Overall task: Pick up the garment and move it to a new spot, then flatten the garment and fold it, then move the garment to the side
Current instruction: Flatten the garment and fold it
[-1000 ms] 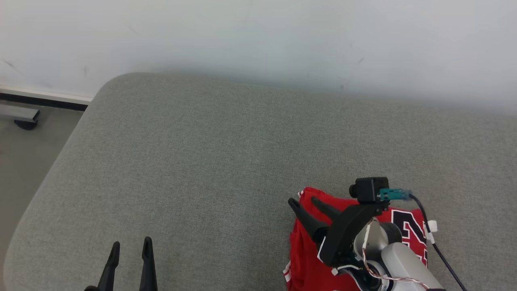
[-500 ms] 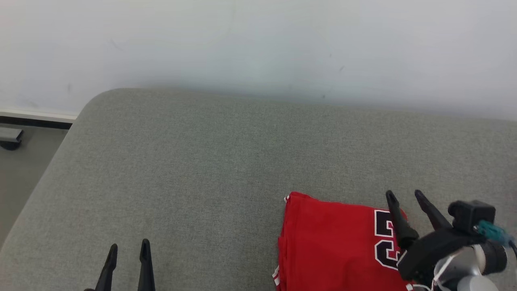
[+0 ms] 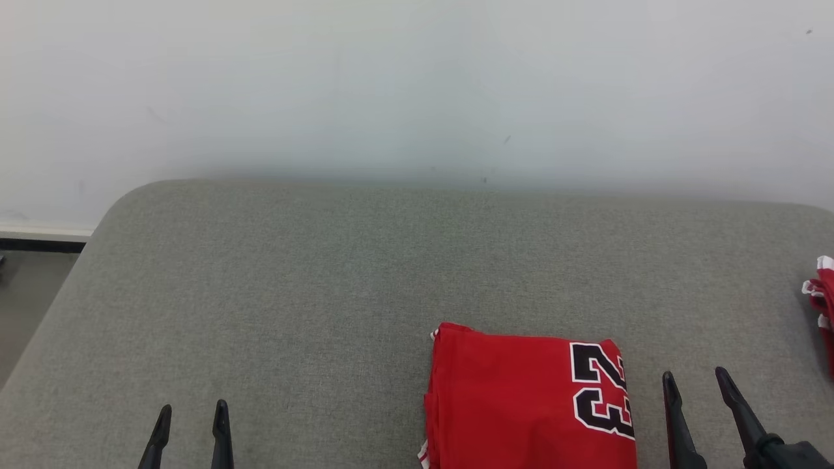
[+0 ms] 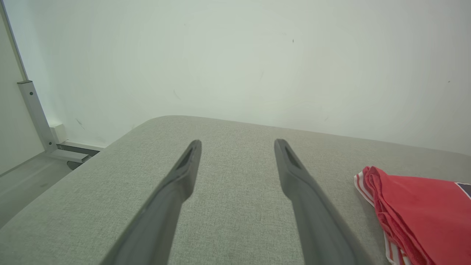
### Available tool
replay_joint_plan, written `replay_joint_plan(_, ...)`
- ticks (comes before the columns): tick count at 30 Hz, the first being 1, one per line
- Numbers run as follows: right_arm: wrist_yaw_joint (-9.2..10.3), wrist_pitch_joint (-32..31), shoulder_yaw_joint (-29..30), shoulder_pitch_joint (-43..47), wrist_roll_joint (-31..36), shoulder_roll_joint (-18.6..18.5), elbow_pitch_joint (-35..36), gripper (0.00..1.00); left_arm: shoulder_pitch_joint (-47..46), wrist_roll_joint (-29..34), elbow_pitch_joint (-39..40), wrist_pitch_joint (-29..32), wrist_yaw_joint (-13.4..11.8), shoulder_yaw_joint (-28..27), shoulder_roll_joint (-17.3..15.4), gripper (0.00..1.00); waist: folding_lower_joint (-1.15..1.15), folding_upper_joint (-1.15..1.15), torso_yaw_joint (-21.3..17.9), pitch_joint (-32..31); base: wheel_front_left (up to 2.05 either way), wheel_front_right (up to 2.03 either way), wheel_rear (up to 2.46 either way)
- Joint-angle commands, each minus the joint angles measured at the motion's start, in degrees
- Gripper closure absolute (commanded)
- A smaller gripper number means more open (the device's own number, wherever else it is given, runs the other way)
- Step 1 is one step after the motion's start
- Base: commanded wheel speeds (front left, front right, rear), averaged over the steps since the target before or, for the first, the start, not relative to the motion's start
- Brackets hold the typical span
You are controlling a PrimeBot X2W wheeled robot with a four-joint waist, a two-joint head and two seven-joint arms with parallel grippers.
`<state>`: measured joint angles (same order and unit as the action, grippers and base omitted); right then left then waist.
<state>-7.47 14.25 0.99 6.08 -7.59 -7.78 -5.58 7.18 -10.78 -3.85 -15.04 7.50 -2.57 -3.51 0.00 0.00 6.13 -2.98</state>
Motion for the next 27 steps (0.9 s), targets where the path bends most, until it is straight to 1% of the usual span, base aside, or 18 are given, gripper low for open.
replay_joint_plan(1, 0.0, 0.44, 0.42, 0.78, 0.54, 0.28, 0.13, 0.0, 0.85, 0.07, 0.22, -0.16, -0.07, -0.33, -0.1, 0.0, 0.0, 0.0, -0.89, -0.83, 0.0, 0.0, 0.0)
replay_joint_plan(6, 0.0, 0.93, 0.35, 2.32, 2.58, 1.28, 1.27, 0.0, 1.75, 1.32, 0.04, -0.16, -0.07, -1.6, 0.25, 0.0, 0.0, 0.0, -2.16, -1.77, 0.0, 0.0, 0.0)
replay_joint_plan(13, 0.0, 0.93, -0.96, 3.7, 2.23, 2.38, 1.4, 0.0, 2.59, 2.39, -1.42, -0.16, -0.08, -3.27, 0.53, 0.0, 0.0, 0.0, -2.88, -2.29, 0.0, 0.0, 0.0)
replay_joint_plan(27, 0.0, 0.95, 1.62, 4.52, 2.98, 3.05, 2.25, 0.0, 3.04, 2.33, -2.77, -0.16, -0.07, -3.08, 0.62, 0.0, 0.0, 0.0, -3.5, -2.16, 0.0, 0.0, 0.0)
